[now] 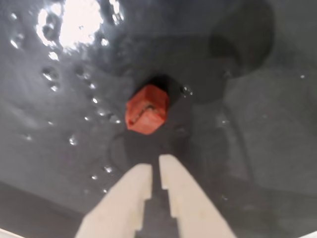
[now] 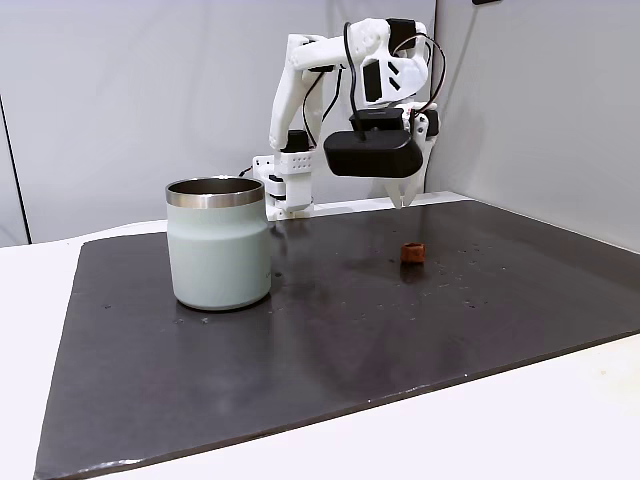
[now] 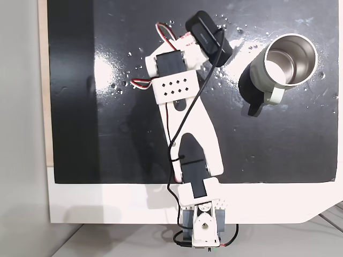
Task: Grasp a cube and put it in the cup.
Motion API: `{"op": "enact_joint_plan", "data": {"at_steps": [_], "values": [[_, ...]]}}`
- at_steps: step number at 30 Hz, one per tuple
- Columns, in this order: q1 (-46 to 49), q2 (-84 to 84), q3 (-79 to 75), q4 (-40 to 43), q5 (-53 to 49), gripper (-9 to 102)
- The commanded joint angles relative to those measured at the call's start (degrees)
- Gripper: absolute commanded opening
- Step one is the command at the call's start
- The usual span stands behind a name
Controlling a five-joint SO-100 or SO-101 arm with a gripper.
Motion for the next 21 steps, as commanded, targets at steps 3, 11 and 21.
{"op": "enact_joint_plan", "data": {"at_steps": [3, 11, 21], "values": [[-1.1, -1.6, -6.8, 3.3, -1.5, 0], [-1.1, -2.0, -6.9, 4.5, -0.9, 11], [-1.5, -3.5, -6.8, 5.9, -2.5, 30]]}}
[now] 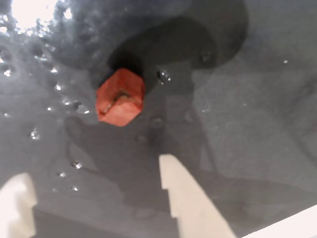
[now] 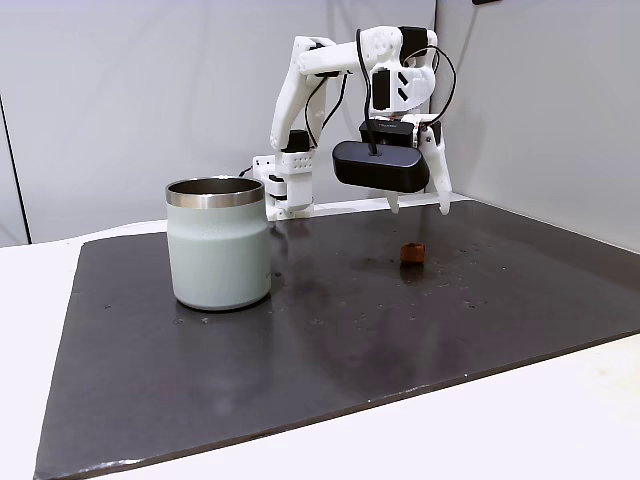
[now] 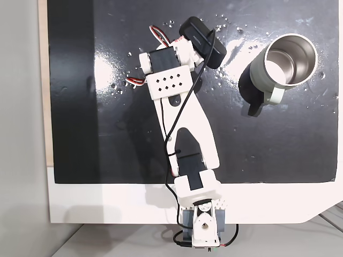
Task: Grasp a cube and put it in the cup.
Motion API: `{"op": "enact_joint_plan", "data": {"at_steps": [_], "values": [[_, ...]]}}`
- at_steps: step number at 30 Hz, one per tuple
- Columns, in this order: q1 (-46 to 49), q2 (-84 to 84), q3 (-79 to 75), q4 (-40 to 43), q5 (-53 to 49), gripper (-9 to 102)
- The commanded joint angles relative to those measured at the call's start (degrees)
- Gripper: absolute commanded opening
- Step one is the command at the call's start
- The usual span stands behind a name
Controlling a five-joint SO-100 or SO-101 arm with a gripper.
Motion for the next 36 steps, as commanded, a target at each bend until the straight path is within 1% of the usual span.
{"op": "enact_joint_plan", "data": {"at_steps": [1, 12, 27, 36], "values": [[-0.4, 0.4, -3.6, 0.5, -0.6, 30], [0.2, -4.5, -3.9, 0.0, -1.9, 29], [0.6, -14.0, -9.3, -0.6, -1.8, 27], [0.2, -16.0, -9.7, -1.1, -1.7, 26]]}}
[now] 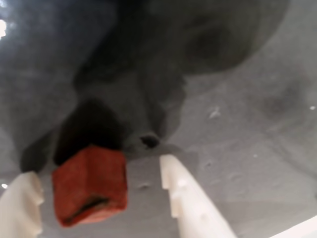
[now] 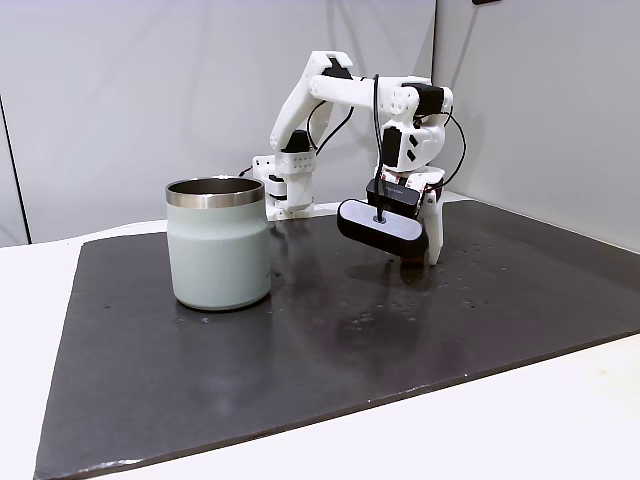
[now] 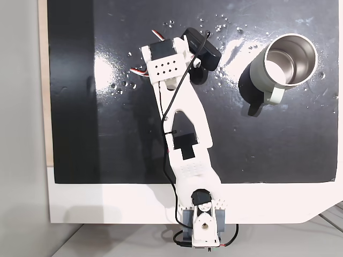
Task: Grasp a cube and put it in the cup.
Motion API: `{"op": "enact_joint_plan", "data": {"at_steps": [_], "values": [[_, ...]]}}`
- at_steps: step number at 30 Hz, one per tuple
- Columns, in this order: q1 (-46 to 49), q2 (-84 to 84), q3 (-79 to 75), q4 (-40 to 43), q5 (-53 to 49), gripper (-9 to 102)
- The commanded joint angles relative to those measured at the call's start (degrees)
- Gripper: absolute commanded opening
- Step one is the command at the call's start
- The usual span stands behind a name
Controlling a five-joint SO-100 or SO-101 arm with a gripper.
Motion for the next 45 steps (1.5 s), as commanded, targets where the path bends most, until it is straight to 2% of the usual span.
{"op": "enact_joint_plan", "data": {"at_steps": [1, 10, 20, 28, 33, 40, 45], "values": [[0.0, 1.0, -3.7, -0.6, -0.1, 25], [-0.4, 1.0, -3.7, -1.0, 0.4, 21], [-1.2, 1.0, -3.7, -1.1, 1.8, 7], [-1.3, 2.4, -4.1, -0.4, 3.1, 6], [-1.4, 4.8, -10.0, 3.9, 5.0, 6], [-0.8, 4.9, -28.4, 13.0, 9.3, 6], [-0.2, 9.7, -29.7, 13.4, 10.6, 6]]}}
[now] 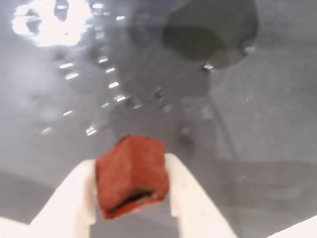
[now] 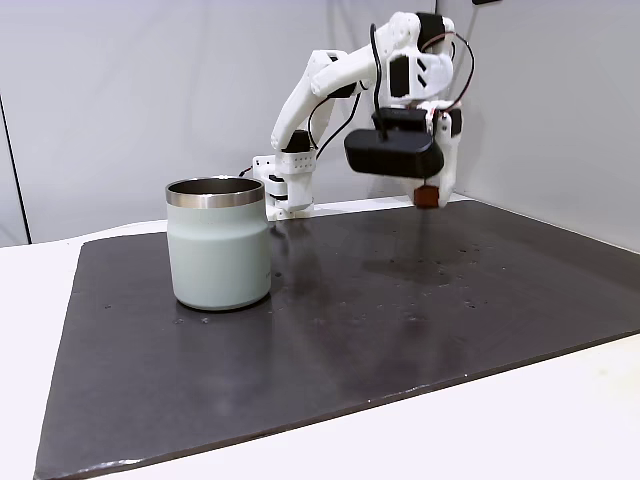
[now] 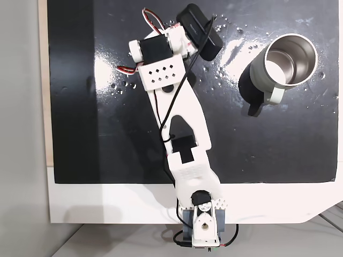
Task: Grasp a cube and put it in the cup.
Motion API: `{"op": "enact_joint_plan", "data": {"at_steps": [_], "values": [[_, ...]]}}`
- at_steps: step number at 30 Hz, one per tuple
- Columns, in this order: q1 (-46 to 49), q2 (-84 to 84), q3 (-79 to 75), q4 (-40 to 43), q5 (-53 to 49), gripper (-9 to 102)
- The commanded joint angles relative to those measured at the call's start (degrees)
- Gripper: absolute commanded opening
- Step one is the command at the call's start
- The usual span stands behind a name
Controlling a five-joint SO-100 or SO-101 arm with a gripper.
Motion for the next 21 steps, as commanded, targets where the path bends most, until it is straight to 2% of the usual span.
{"op": "enact_joint_plan", "data": {"at_steps": [1, 16, 21], "values": [[1.3, 8.0, -3.7, 0.6, 1.2, 6], [5.4, 20.7, -5.4, 0.5, 1.0, 6], [10.2, 22.5, -6.0, 0.5, 3.5, 6]]}}
